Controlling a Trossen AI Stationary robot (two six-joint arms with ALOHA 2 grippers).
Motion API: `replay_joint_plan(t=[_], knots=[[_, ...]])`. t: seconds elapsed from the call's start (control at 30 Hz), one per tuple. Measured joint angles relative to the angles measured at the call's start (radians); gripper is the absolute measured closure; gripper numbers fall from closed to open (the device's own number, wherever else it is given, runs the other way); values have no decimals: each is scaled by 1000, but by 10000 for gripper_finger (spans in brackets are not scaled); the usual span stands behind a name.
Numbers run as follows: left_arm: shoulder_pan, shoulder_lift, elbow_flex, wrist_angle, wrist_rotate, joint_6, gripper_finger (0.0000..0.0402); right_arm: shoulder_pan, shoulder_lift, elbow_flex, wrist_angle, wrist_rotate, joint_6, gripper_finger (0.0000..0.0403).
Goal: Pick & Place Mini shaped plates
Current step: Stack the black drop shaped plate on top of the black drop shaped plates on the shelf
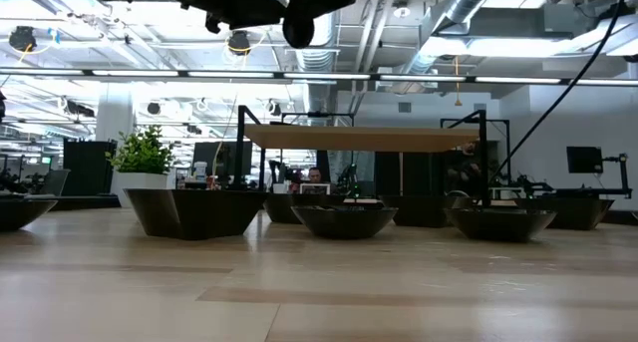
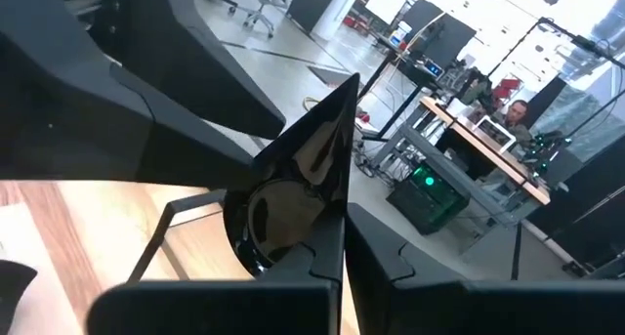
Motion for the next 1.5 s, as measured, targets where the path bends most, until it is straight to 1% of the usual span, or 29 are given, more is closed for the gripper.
replay_joint_plan(t=[0.1,0.27,0.37,0.8,0.93,1.1,1.2,1.33,1.4,1.5], knots=[[0,0,0,1,0,0,257,2,0,0,31,-2,0,403],[0,0,0,1,0,0,258,2,0,0,33,-26,26,403],[1,0,0,4,0,0,267,2,0,0,33,-27,34,403],[0,1,0,28,8,0,362,4,0,0,29,-37,53,403],[2,1,-1,28,9,-1,390,4,0,0,30,-55,53,394],[2,1,-2,31,10,-3,391,9,-1,2,33,-89,51,359],[1,1,-2,41,7,-5,393,20,0,33,1,-93,-1,327],[0,0,0,37,-17,-3,393,43,-11,71,-80,-33,-85,282],[1,0,0,37,-52,-3,393,53,-27,79,-121,10,-102,260],[2,0,0,29,-97,-1,394,74,-70,79,-237,99,-100,231]])
